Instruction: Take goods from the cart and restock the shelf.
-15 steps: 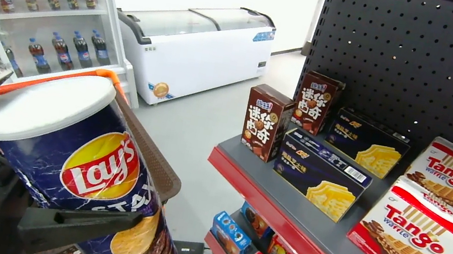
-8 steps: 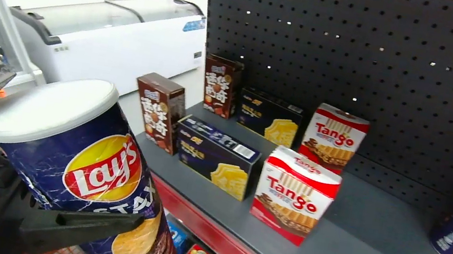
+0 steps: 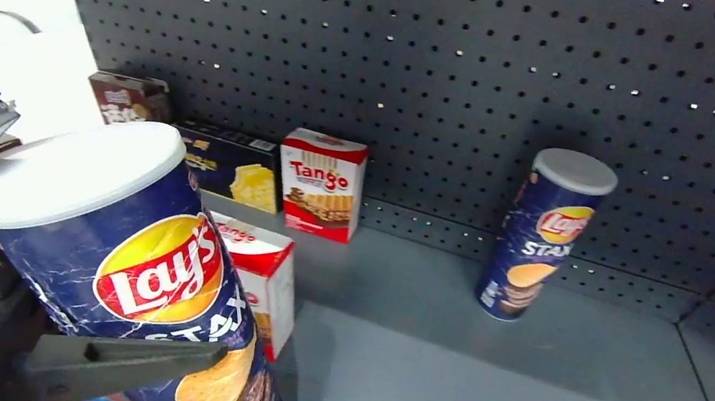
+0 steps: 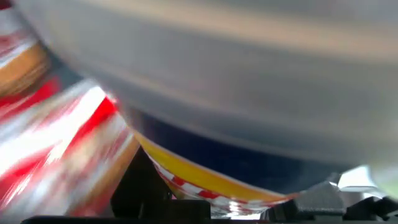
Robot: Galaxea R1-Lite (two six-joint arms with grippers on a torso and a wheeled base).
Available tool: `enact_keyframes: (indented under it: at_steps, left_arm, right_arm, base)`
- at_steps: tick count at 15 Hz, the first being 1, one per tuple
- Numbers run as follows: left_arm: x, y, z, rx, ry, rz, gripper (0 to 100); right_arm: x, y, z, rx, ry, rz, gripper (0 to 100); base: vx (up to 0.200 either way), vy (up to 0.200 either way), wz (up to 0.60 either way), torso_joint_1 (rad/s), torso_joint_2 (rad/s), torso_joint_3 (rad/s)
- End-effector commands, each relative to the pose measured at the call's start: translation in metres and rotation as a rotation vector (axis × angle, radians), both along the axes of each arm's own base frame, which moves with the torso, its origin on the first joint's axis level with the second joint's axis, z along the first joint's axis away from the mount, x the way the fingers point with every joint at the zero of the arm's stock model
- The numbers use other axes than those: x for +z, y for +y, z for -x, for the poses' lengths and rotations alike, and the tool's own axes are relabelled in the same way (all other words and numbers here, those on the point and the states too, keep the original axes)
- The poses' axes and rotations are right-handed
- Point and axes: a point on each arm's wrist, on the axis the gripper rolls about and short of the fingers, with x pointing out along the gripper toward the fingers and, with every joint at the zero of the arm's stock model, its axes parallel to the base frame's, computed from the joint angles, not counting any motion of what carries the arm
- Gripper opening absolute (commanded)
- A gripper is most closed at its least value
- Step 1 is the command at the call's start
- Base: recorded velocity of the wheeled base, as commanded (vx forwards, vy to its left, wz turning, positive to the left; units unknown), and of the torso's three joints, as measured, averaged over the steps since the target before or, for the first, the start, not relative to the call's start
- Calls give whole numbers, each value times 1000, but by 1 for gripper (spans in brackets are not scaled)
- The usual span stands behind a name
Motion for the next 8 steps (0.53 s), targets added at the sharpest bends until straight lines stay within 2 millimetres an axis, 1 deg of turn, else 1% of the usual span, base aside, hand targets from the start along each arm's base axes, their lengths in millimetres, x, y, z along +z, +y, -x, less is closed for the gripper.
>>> enact_keyframes:
  at_steps: [1, 2, 8]
  left_arm:
    - [1, 0, 0, 0, -5, 3, 0]
    - [1, 0, 0, 0, -4, 2, 0]
    - [0, 1, 0, 6, 2, 0, 0]
  right_arm:
    - [0, 0, 0, 0, 0, 0, 100]
    - [0, 0, 0, 0, 0, 2, 100]
    - [0, 0, 0, 0, 0, 0, 100]
  base:
    - [0, 0, -600, 7, 2, -2]
    - [0, 0, -600, 2, -7, 2]
    - [0, 0, 0, 0, 0, 0]
